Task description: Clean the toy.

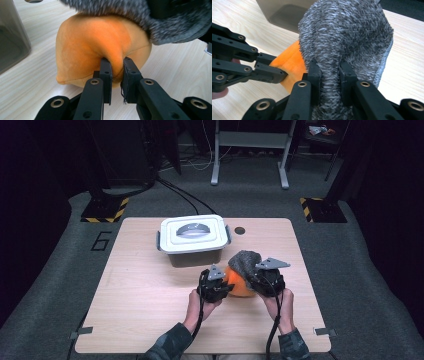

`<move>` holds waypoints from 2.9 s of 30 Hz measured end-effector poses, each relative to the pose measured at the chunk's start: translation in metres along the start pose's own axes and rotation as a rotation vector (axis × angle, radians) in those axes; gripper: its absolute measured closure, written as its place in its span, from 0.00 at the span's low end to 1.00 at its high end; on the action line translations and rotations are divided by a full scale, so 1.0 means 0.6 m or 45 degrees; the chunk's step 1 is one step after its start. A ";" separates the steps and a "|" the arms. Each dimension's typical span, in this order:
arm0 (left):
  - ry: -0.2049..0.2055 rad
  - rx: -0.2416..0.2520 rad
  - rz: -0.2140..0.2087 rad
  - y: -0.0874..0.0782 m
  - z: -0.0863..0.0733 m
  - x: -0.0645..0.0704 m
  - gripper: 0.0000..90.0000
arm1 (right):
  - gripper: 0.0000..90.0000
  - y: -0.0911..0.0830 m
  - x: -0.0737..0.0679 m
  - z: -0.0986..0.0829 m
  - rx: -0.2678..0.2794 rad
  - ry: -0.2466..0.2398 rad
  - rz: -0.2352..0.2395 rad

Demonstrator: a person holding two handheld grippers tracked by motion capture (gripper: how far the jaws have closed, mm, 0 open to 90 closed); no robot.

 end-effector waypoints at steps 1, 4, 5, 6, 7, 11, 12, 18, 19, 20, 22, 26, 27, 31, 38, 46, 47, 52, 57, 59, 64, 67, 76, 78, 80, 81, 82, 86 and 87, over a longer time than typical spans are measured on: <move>-0.006 -0.003 -0.003 0.000 0.000 0.000 0.89 | 0.83 -0.003 -0.001 0.001 0.011 0.009 -0.006; -0.004 0.000 0.004 0.000 0.000 -0.001 0.89 | 0.83 -0.014 -0.006 0.005 0.044 0.021 0.036; 0.002 0.002 0.005 0.001 0.001 0.000 0.89 | 0.83 -0.016 -0.009 0.008 0.048 0.013 0.046; -0.002 0.007 0.001 0.001 0.001 0.001 0.89 | 0.83 -0.015 -0.013 0.009 0.041 -0.001 0.050; 0.003 0.004 0.003 0.002 0.001 0.001 0.89 | 0.83 -0.011 -0.016 0.009 0.027 0.005 0.061; -0.008 -0.009 0.016 0.005 -0.001 -0.001 0.89 | 0.84 0.017 -0.019 0.001 -0.024 -0.021 0.054; -0.012 -0.004 0.015 0.005 -0.002 -0.002 0.89 | 0.84 0.019 -0.019 0.000 -0.021 -0.025 0.048; -0.026 -0.007 0.019 0.006 -0.003 -0.004 0.88 | 0.85 0.018 -0.004 -0.005 -0.019 -0.003 0.017; -0.027 -0.006 0.016 0.006 -0.003 -0.005 0.88 | 0.85 0.017 0.000 -0.007 -0.023 0.009 0.008; -0.034 -0.003 0.015 0.006 -0.004 -0.006 0.88 | 0.85 0.016 0.006 -0.010 -0.022 0.019 -0.003; -0.031 -0.014 0.012 0.005 -0.005 -0.008 0.88 | 0.85 0.016 0.016 -0.016 -0.028 0.036 -0.025; -0.039 -0.018 0.017 0.004 -0.008 -0.013 0.88 | 0.85 0.018 0.038 -0.031 -0.054 0.083 -0.061; -0.057 -0.014 0.014 0.004 -0.008 -0.013 0.88 | 0.85 0.019 0.045 -0.035 -0.059 0.078 -0.070; -0.054 -0.019 0.015 0.003 -0.007 -0.016 0.88 | 0.85 0.027 0.066 -0.053 -0.095 0.121 -0.104; -0.063 -0.013 0.013 0.005 -0.009 -0.018 0.88 | 0.85 0.060 0.102 -0.092 -0.220 0.208 -0.127; -0.065 -0.010 0.015 0.003 -0.010 -0.016 0.88 | 0.85 0.051 0.109 -0.096 -0.194 0.253 -0.121; -0.072 -0.009 0.012 0.002 -0.010 -0.017 0.88 | 0.85 0.042 0.108 -0.087 -0.168 0.229 -0.127; -0.061 -0.011 0.013 0.003 -0.009 -0.013 0.88 | 0.84 0.002 0.090 -0.049 -0.074 0.177 -0.089; -0.062 -0.004 0.018 0.004 -0.006 -0.014 0.88 | 0.84 -0.016 0.067 -0.018 -0.011 0.143 -0.030; -0.061 -0.005 0.017 0.006 -0.006 -0.012 0.88 | 0.84 -0.021 0.051 -0.005 0.010 0.127 0.011; -0.051 -0.012 0.018 0.006 -0.004 -0.010 0.88 | 0.85 -0.016 0.005 0.015 0.018 0.048 0.118; -0.051 -0.002 0.013 0.005 -0.004 -0.010 0.87 | 0.84 0.007 -0.010 0.014 -0.029 -0.021 0.082; -0.060 0.003 0.005 0.007 -0.005 -0.010 0.87 | 0.85 0.018 0.014 -0.001 -0.045 0.039 0.032; -0.065 0.000 0.003 0.007 -0.006 -0.011 0.87 | 0.85 0.018 0.025 -0.007 -0.049 0.047 0.007; -0.068 0.005 0.004 0.006 -0.007 -0.012 0.87 | 0.85 0.019 0.039 -0.016 -0.059 0.071 -0.020; -0.064 0.003 0.006 0.006 -0.007 -0.012 0.87 | 0.85 0.019 0.045 -0.021 -0.070 0.077 -0.038; -0.061 0.001 0.005 0.006 -0.008 -0.012 0.87 | 0.84 0.020 0.049 -0.025 -0.073 0.081 -0.040; -0.061 -0.002 0.006 0.006 -0.009 -0.013 0.87 | 0.84 0.027 0.071 -0.042 -0.114 0.139 -0.081; -0.061 -0.002 0.006 0.006 -0.009 -0.013 0.87 | 0.84 0.027 0.071 -0.042 -0.114 0.139 -0.081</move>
Point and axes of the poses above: each handheld gripper's, and its own axes: y roughly forward along the jaws, z roughly out of its top, x roughly to its right, the point moved 3 cm from there along y, roughly forward along the jaws, and after that the axes turned 3 degrees about -z, right-handed, at the moved point
